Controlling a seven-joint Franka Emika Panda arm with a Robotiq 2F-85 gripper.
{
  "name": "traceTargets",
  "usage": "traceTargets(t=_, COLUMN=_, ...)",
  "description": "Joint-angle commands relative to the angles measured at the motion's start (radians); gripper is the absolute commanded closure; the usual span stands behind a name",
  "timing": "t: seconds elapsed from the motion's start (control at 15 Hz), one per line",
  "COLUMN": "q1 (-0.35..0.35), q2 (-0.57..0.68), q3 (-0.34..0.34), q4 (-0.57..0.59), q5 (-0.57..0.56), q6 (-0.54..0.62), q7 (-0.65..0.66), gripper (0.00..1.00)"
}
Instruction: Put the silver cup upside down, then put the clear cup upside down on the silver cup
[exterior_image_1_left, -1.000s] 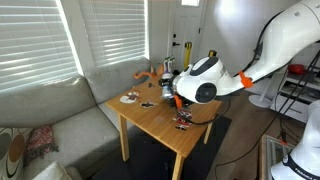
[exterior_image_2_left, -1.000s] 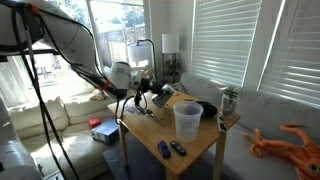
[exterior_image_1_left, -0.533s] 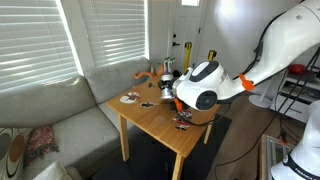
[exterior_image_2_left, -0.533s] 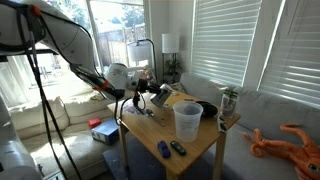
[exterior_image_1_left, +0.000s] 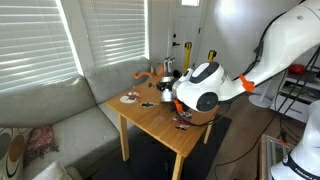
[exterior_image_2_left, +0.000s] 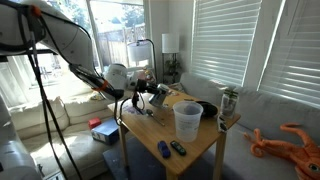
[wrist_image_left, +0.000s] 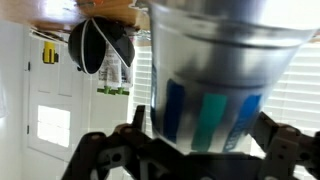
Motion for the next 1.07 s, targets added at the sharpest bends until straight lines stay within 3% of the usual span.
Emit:
traceTargets(t=0.0, q1=-0.023, q2=-0.016, q3=0.022, q4=-0.019, q5=0.021, q6=0.023, q7=-0.002, gripper=0.0)
traceTargets(t=0.33, q1=-0.036, q2=-0.053, q3=0.014, q4=-0.024, q5=0.229, q6=0.145, q7=-0.118, gripper=0.0)
traceTargets(t=0.8, q1=-0.073, q2=-0.162, q3=-0.02, q4=-0.04, q5=0.737, q6=0.294, q7=-0.468, gripper=0.0)
traceTargets(t=1.0, q1=-0.08, q2=-0.228, q3=-0.044, q4=-0.04, q5=0.968, q6=0.296, q7=-0.637, gripper=0.0)
